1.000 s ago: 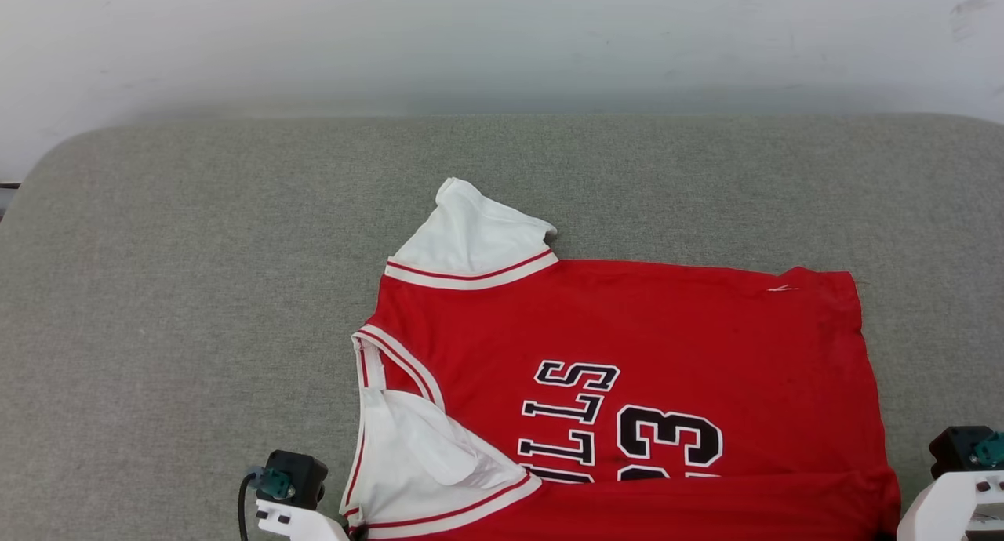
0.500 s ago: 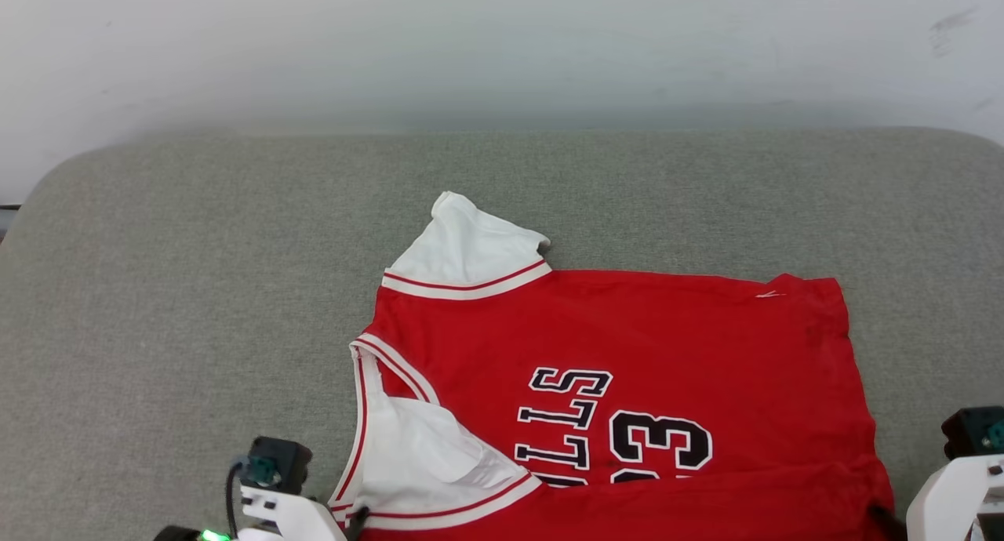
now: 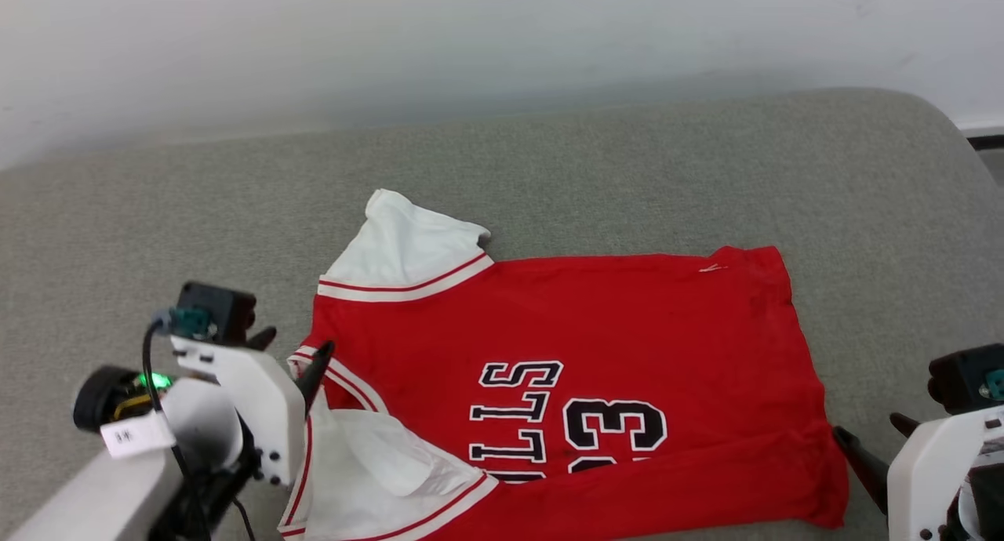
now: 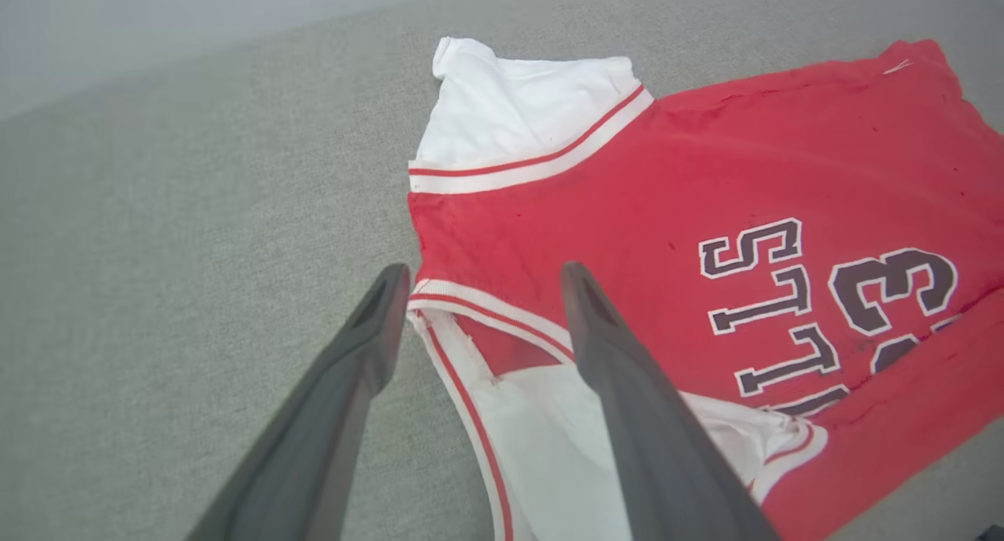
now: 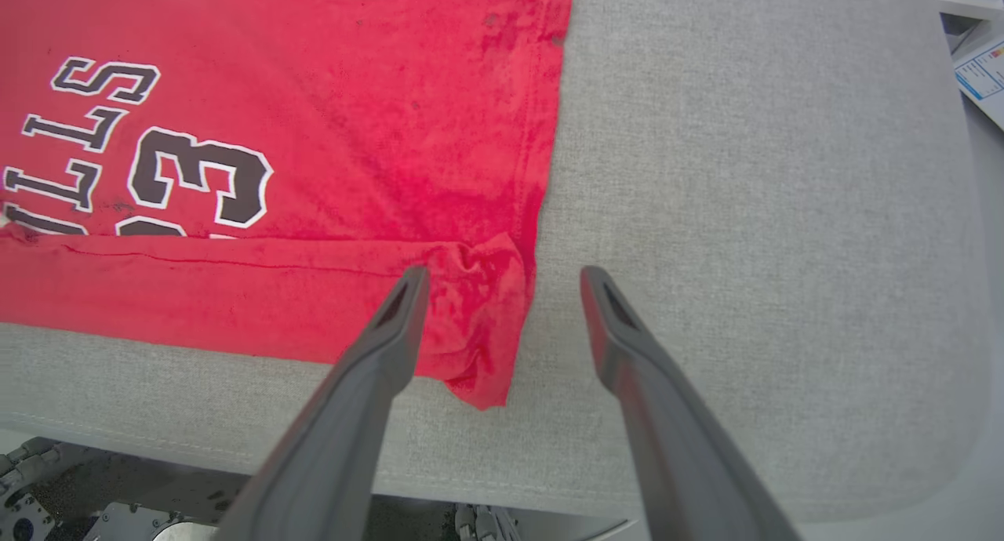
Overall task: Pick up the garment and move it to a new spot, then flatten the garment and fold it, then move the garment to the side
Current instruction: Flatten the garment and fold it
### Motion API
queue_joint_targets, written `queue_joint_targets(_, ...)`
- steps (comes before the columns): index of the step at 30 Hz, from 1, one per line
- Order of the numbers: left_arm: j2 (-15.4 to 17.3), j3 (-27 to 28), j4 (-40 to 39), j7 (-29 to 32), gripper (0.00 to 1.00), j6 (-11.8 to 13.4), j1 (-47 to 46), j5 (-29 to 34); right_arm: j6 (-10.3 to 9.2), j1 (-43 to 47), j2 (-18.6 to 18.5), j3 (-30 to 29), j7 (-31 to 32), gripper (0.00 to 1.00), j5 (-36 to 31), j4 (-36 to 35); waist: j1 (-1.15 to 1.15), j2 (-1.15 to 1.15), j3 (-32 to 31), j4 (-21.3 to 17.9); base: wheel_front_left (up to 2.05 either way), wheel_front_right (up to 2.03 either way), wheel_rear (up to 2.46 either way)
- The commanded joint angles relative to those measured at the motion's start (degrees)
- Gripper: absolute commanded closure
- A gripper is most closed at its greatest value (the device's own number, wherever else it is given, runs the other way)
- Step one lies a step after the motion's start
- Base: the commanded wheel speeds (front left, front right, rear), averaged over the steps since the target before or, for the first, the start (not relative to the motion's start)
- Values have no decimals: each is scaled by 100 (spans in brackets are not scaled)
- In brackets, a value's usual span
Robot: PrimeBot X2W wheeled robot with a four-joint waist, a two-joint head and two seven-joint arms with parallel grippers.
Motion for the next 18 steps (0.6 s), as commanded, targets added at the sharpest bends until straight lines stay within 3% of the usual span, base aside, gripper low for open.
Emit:
queue_joint_targets(1, 116, 28, -35, 198, 0, -118, -339, 38, -7, -105, 57, 57, 50, 0, 63, -188, 0, 0, 271, -247, 0, 0, 0)
queue_joint_targets(7, 347, 17, 323, 1293, 0, -783, -1700, -235, -7, -339, 162, 291, 52, 0, -23, -686, 0, 0, 888, -684, 0, 0, 0)
queue_joint_targets(10, 303, 25, 728, 1774, 0, -1054, -2393, -401, -6, -464, 230, 408, -31, 0, -92, -780, 0, 0, 1160, -869, 0, 0, 0)
queue_joint_targets(18, 268, -69, 2063, 2550, 0, -1436, -3850, -277, -6, -740, 407, 707, -271, 0, -167, -826, 0, 0, 1751, -1294, 0, 0, 0)
